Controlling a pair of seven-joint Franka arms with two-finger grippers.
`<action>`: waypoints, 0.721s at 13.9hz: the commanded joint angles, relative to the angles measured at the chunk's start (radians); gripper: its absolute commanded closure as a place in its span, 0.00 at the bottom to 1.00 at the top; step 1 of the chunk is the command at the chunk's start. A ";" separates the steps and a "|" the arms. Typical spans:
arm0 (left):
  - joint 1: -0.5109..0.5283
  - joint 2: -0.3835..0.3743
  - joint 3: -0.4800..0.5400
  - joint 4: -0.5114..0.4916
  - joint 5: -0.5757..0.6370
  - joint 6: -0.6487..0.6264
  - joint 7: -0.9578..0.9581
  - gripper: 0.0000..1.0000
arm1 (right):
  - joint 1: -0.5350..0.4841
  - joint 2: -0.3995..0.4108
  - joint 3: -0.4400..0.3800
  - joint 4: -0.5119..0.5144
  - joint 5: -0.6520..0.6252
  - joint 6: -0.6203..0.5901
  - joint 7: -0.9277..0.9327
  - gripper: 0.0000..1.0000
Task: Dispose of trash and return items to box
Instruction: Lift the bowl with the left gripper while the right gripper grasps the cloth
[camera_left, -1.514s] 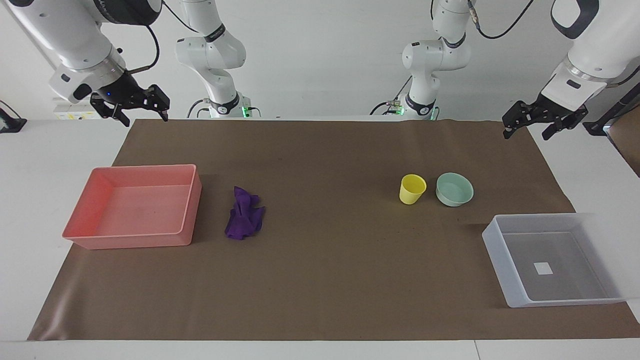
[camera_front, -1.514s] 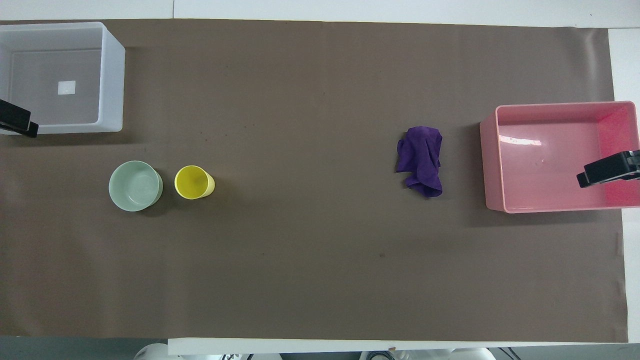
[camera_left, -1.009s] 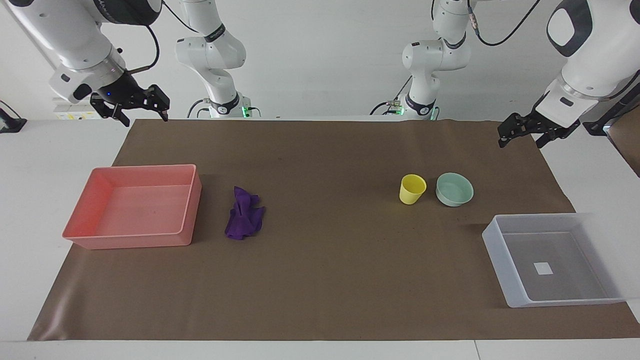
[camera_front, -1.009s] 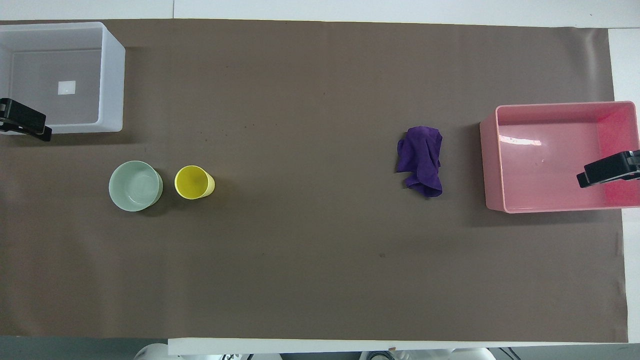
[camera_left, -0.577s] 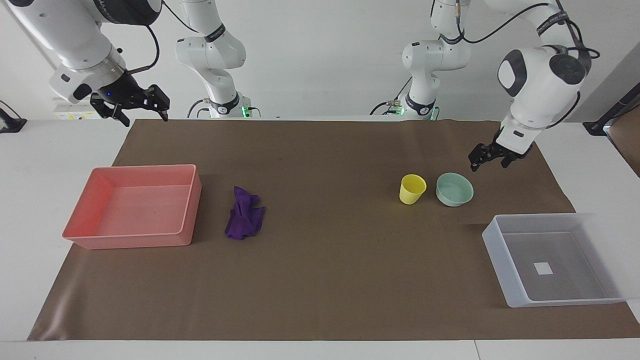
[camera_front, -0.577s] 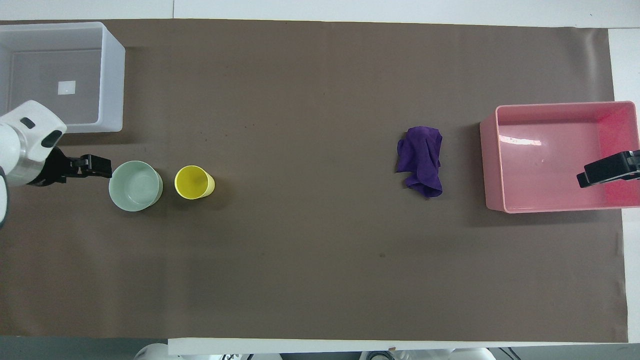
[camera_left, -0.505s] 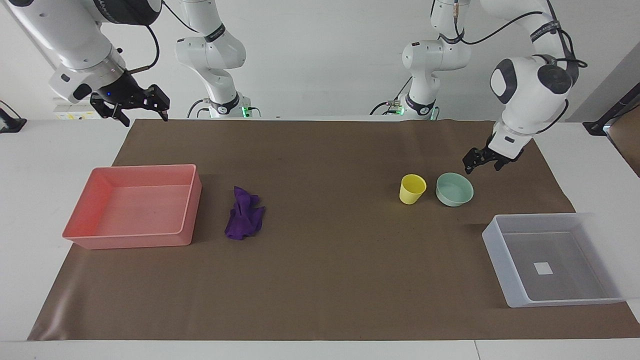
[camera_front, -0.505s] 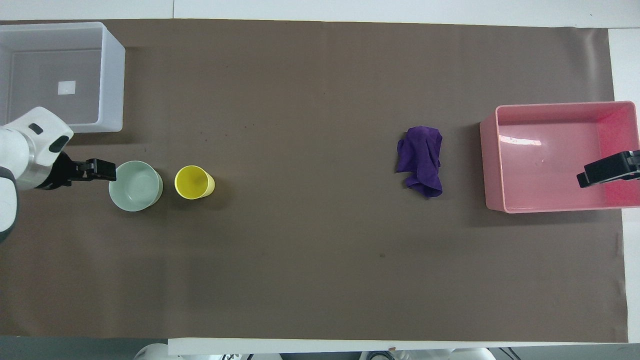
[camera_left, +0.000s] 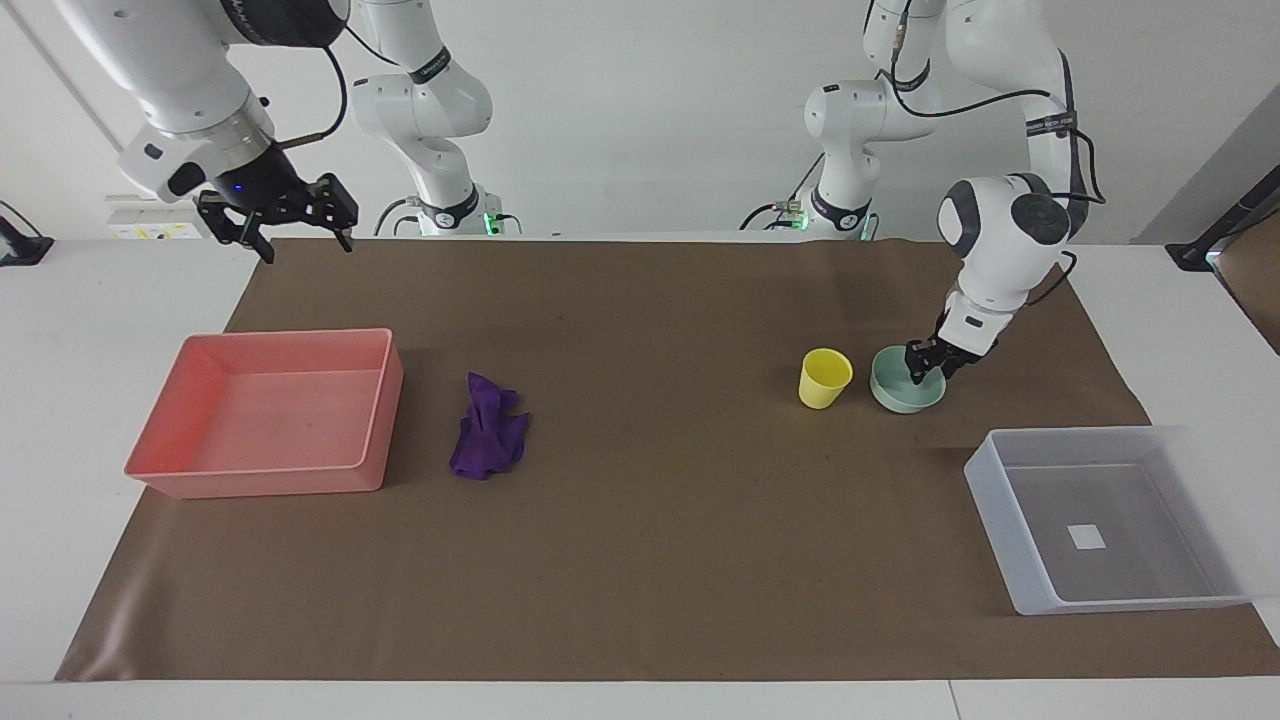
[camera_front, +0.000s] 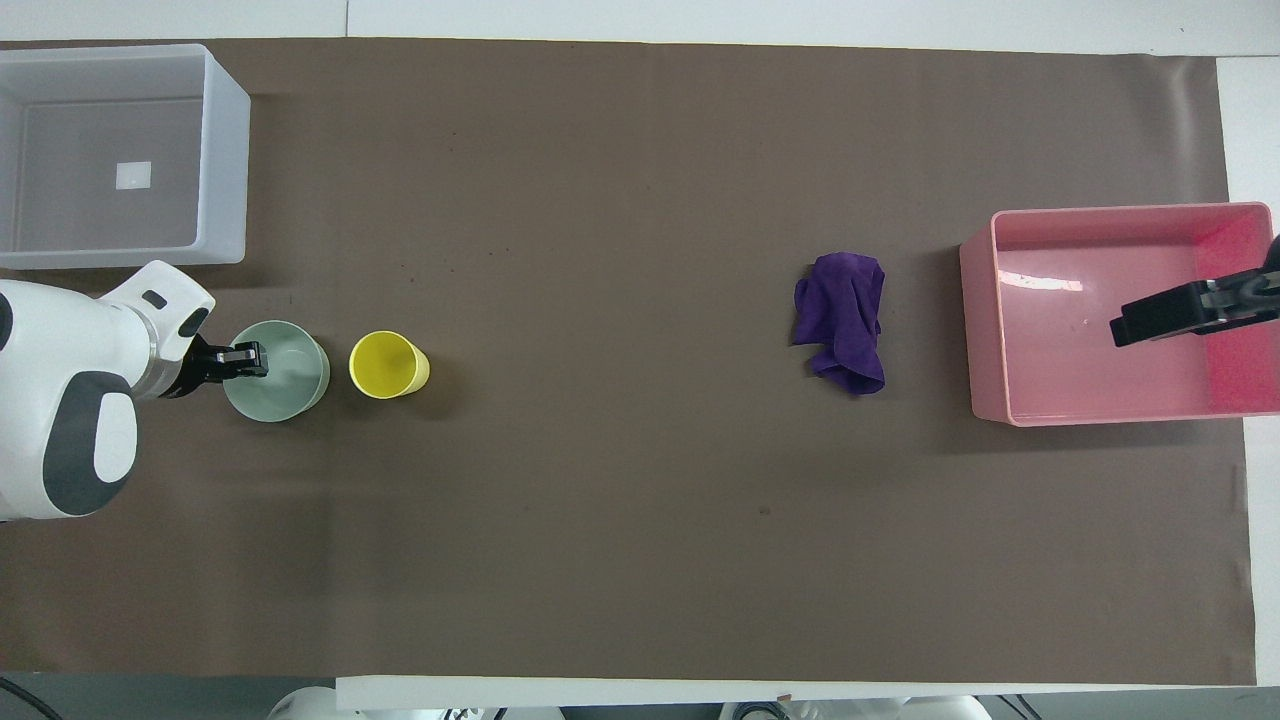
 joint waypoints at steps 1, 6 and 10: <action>0.005 -0.009 0.000 -0.018 0.019 0.027 -0.011 1.00 | 0.033 0.029 0.006 -0.043 0.009 0.093 0.066 0.00; -0.003 -0.023 -0.001 0.129 0.018 -0.193 -0.023 1.00 | 0.134 0.119 0.006 -0.171 0.082 0.332 0.178 0.00; 0.012 0.004 0.016 0.396 -0.059 -0.414 -0.016 1.00 | 0.174 0.176 0.006 -0.326 0.087 0.572 0.175 0.00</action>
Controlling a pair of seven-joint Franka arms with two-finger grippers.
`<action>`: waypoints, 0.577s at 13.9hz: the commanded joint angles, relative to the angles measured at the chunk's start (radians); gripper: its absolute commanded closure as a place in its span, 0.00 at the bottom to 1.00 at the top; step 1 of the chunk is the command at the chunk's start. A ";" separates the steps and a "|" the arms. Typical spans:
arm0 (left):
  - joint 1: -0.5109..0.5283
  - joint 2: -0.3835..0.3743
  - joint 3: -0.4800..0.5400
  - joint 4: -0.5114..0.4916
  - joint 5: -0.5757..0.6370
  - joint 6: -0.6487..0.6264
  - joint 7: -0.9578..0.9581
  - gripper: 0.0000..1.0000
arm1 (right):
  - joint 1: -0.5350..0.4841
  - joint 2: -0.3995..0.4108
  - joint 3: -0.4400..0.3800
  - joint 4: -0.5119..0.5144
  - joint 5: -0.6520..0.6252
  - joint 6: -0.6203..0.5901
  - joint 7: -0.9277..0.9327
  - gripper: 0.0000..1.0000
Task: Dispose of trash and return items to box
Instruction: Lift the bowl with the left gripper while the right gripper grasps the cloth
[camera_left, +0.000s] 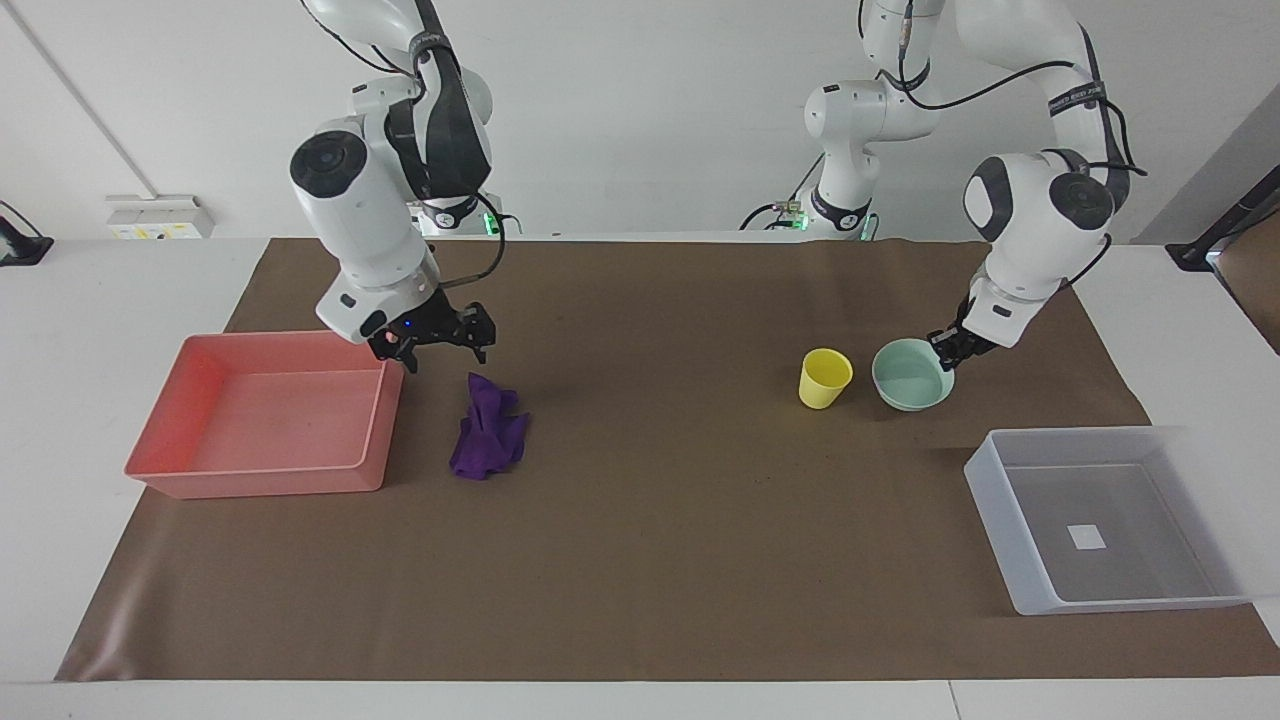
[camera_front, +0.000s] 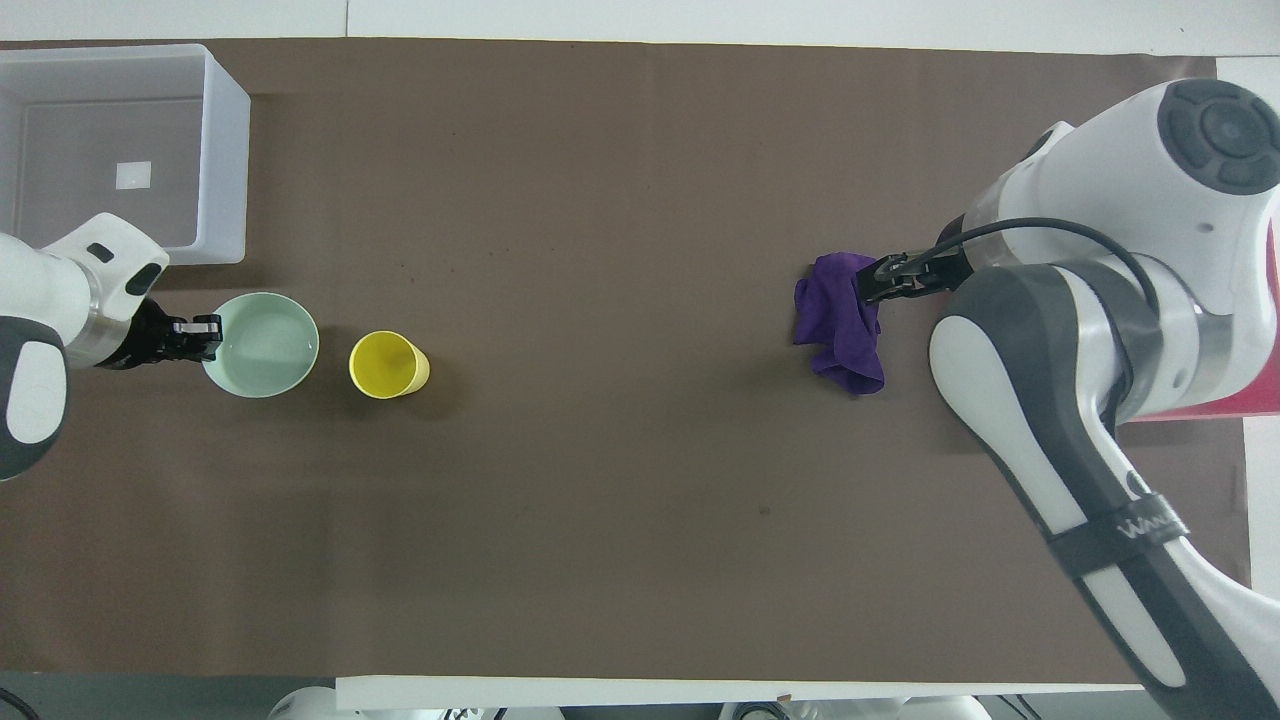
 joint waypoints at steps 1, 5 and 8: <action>0.048 0.081 0.014 0.205 -0.104 -0.083 -0.002 1.00 | 0.007 0.014 0.000 -0.132 0.013 0.176 0.011 0.00; 0.144 0.305 0.014 0.510 -0.159 -0.072 -0.004 1.00 | 0.008 0.084 0.000 -0.174 0.013 0.285 0.008 0.07; 0.187 0.469 0.014 0.652 -0.152 -0.022 0.007 1.00 | 0.008 0.130 0.000 -0.172 0.013 0.328 0.001 0.53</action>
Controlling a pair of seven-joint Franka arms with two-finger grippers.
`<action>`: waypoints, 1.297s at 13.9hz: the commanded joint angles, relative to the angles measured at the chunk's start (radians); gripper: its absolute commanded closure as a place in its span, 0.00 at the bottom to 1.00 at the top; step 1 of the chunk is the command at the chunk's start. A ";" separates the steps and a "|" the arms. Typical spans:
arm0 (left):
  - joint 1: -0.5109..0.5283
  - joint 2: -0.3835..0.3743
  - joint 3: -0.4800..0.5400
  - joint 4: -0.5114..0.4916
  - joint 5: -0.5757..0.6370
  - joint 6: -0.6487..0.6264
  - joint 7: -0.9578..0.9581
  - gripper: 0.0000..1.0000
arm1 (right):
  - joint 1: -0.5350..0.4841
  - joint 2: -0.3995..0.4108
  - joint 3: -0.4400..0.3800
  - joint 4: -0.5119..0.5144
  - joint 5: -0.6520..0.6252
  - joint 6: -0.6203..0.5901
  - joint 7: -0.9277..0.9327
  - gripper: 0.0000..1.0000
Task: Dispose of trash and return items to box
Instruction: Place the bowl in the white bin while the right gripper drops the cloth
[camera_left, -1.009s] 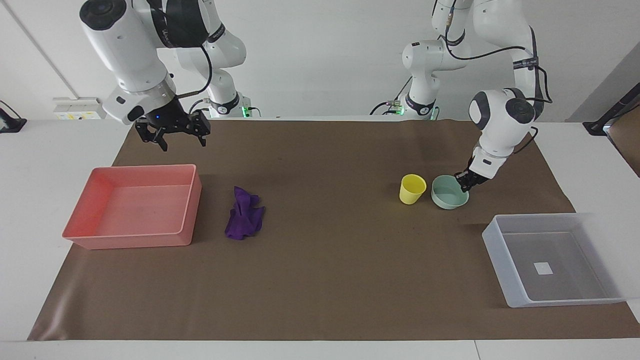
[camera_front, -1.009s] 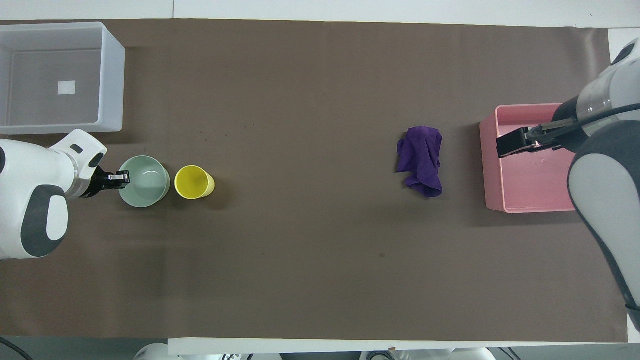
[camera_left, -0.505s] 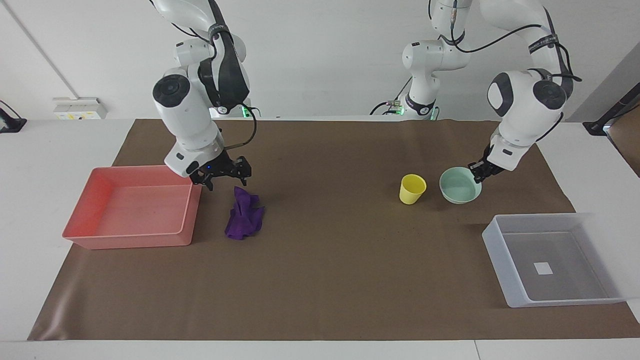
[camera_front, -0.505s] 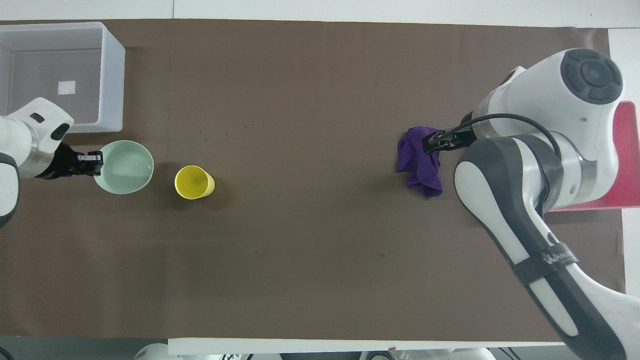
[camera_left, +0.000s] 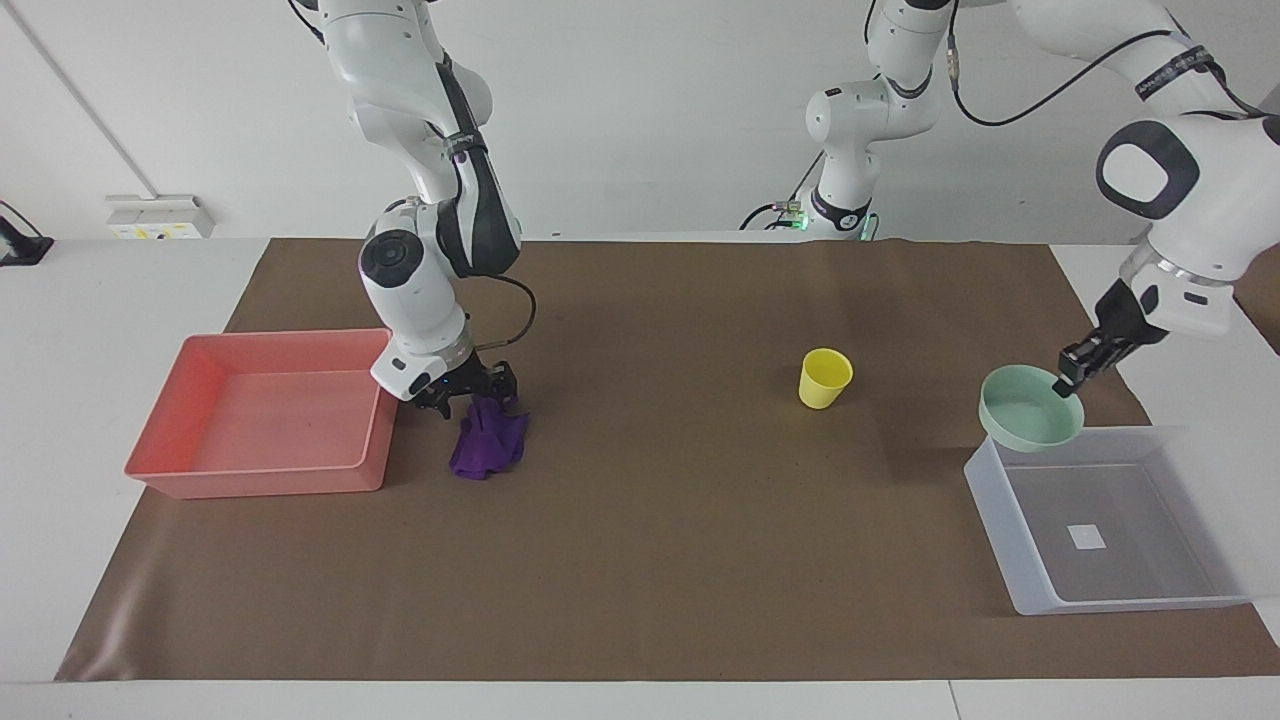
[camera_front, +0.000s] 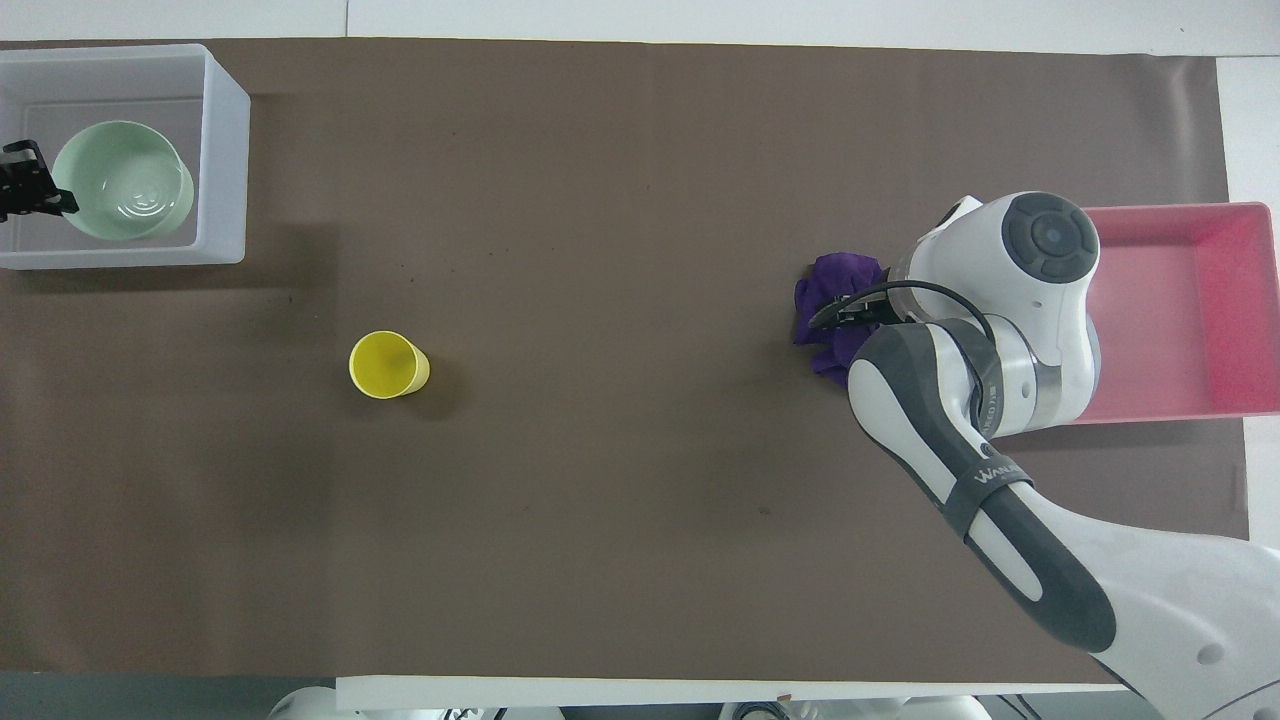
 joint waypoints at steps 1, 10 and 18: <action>0.043 0.187 -0.006 0.153 -0.009 0.076 0.017 1.00 | -0.002 0.017 0.001 0.006 0.012 0.008 -0.002 0.78; 0.058 0.325 -0.004 0.117 0.008 0.296 0.155 0.88 | -0.041 -0.065 -0.007 0.195 -0.011 -0.309 -0.002 0.99; -0.011 0.111 -0.003 0.126 0.011 0.069 0.178 0.01 | -0.249 -0.229 -0.010 0.312 -0.087 -0.566 -0.093 0.99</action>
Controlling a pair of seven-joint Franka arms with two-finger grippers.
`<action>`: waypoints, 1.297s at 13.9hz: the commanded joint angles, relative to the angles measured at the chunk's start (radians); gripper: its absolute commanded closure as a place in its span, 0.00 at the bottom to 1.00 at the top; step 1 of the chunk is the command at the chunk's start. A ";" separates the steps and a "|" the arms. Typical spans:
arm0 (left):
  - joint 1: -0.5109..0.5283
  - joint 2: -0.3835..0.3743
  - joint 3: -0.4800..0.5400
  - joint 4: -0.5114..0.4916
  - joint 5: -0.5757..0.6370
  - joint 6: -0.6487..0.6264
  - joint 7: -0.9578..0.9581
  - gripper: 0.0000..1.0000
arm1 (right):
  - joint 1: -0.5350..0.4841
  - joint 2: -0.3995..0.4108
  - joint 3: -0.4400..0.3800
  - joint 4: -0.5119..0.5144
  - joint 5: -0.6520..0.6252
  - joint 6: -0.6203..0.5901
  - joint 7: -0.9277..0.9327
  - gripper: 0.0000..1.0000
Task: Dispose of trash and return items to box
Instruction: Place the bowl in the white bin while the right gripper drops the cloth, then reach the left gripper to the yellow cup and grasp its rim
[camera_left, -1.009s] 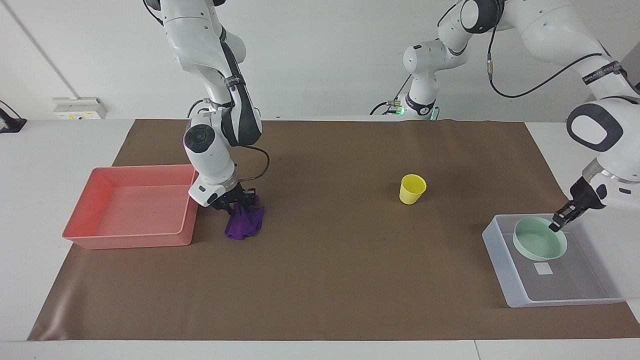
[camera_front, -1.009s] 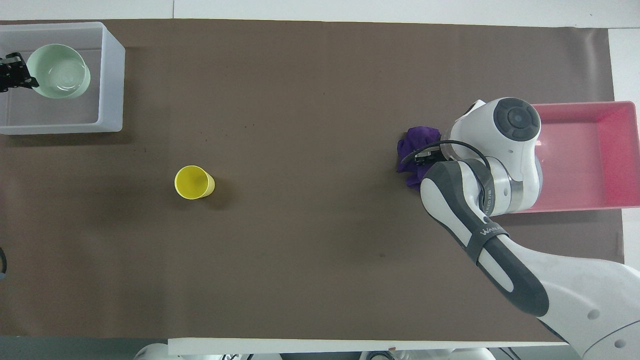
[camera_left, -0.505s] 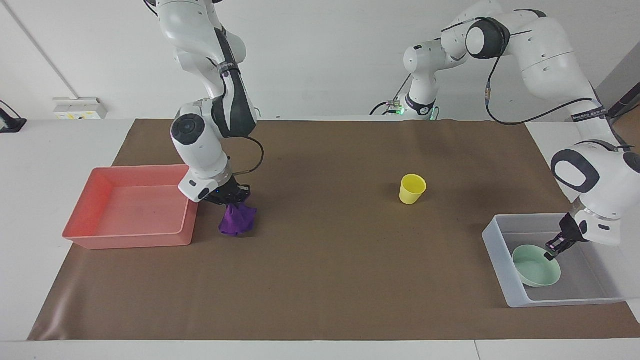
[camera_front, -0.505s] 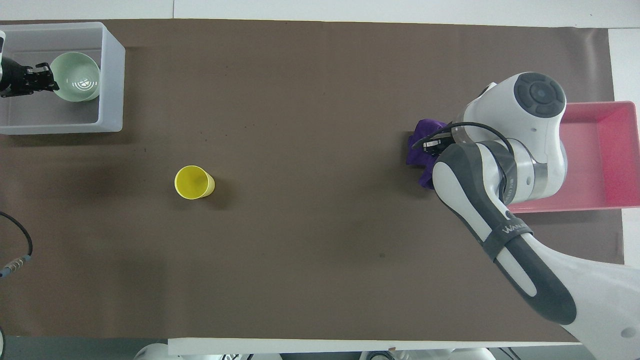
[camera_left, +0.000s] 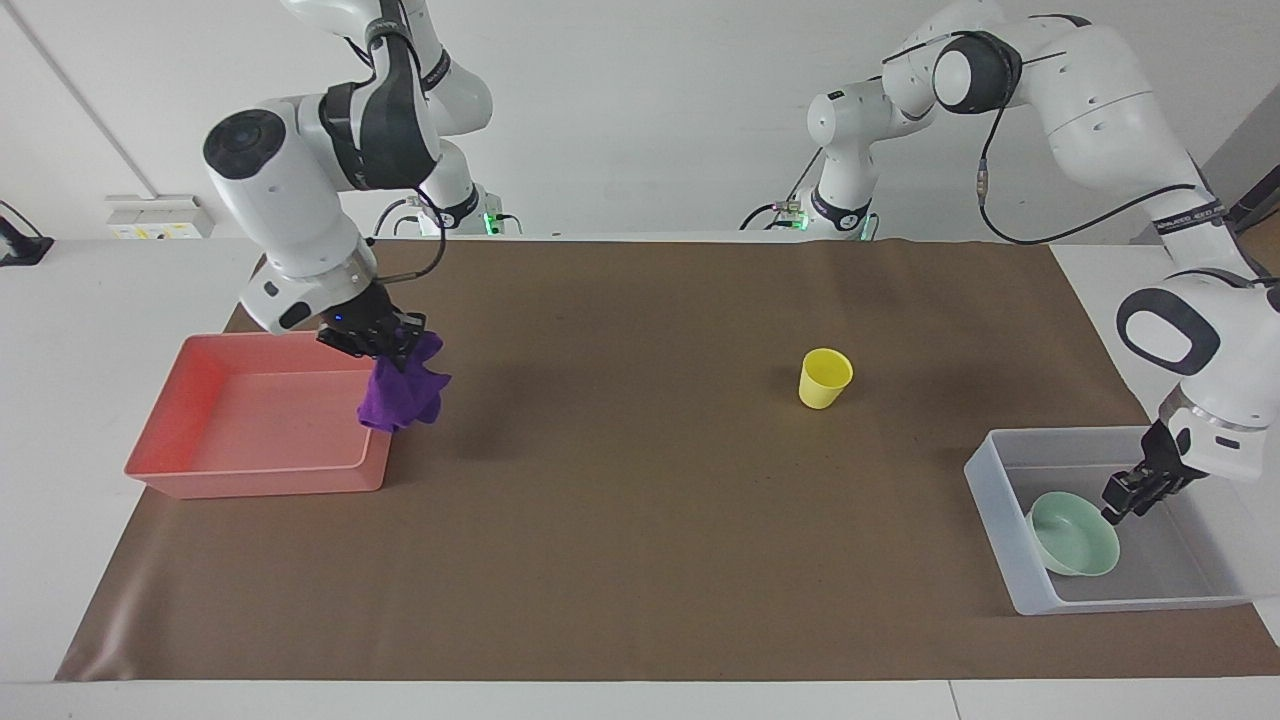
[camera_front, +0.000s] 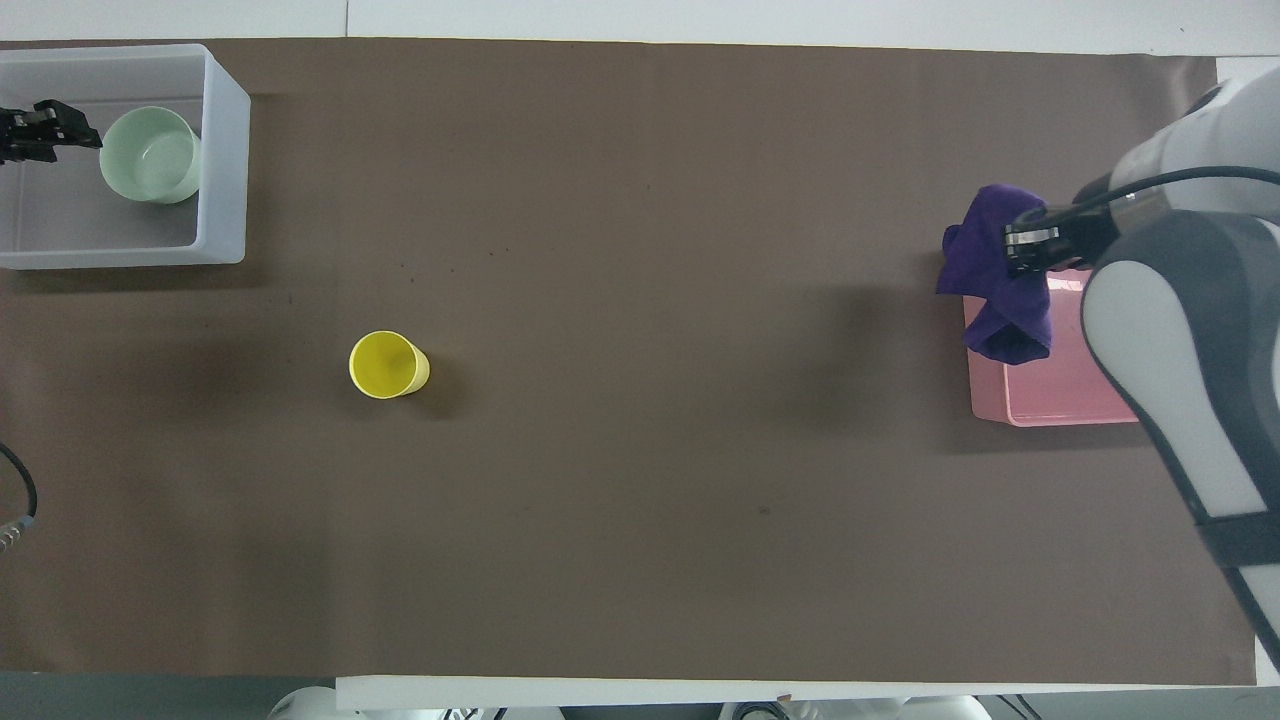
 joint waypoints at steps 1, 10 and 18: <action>-0.082 -0.165 0.003 -0.036 0.013 -0.198 -0.063 0.00 | -0.116 -0.041 0.007 -0.014 -0.016 -0.057 -0.140 0.99; -0.492 -0.622 -0.001 -0.805 0.013 -0.029 -0.334 0.00 | -0.267 -0.012 0.008 -0.303 -0.033 0.238 -0.292 0.98; -0.463 -0.580 -0.001 -0.930 0.013 0.173 -0.319 0.08 | -0.264 0.114 0.013 -0.304 -0.032 0.380 -0.286 0.20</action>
